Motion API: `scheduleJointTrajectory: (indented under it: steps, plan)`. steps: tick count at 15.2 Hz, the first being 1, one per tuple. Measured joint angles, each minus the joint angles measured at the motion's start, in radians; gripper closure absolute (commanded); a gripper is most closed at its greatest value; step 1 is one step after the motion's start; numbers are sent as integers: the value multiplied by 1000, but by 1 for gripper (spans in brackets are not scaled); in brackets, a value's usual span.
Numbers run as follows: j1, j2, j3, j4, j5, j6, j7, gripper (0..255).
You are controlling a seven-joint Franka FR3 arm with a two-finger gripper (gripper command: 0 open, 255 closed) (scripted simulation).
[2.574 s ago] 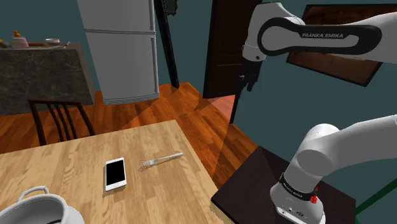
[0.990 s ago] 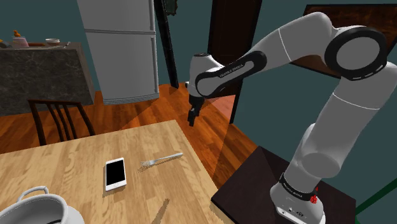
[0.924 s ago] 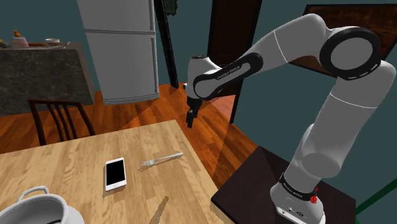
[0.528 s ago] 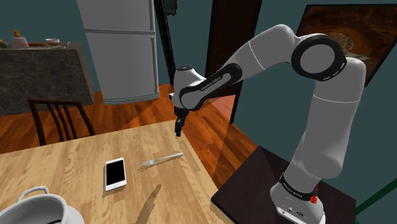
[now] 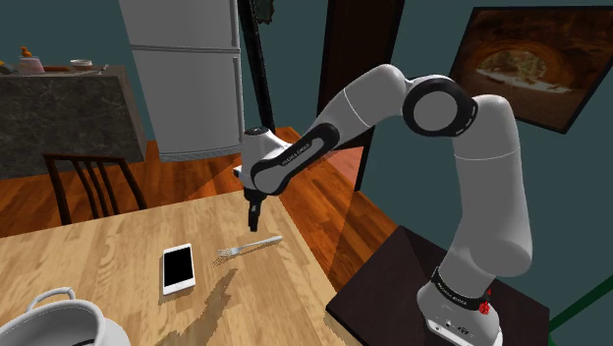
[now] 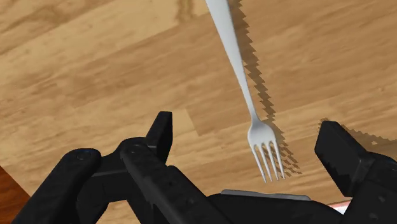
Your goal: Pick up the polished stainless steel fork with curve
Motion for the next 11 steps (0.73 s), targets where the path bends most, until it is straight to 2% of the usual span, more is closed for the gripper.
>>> scheduleJointTrajectory:
  steps: [6,11]
  plan:
    - [51,195,24,178,-40,6,-57,0]
    - [67,260,23,219,-52,28,-65,0]
